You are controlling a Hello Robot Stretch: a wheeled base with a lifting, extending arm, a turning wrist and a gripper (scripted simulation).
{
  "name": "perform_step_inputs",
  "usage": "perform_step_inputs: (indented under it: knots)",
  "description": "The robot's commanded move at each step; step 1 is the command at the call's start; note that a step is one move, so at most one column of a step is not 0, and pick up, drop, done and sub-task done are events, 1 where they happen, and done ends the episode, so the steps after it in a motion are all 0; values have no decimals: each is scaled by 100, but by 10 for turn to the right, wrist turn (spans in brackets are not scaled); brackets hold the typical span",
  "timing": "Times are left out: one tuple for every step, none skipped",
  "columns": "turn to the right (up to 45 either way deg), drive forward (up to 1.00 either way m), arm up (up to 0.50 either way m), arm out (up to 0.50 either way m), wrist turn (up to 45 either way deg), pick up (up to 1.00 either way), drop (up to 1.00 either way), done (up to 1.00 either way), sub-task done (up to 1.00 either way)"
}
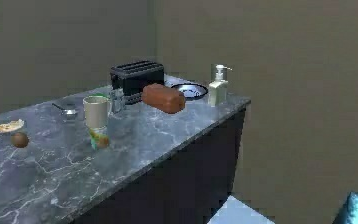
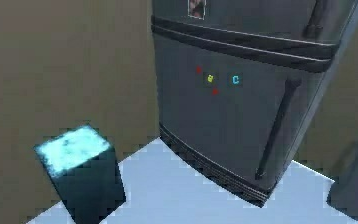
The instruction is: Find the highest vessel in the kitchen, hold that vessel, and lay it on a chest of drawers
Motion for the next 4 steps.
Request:
perform_step_inputs:
  knots:
    - [-450,0,0,0,0,0,0,0,0]
    - [-450,0,0,0,0,0,0,0,0]
    - [-180,0,0,0,0,0,0,0,0]
    - [0,0,50,0,0,0,0,0,0]
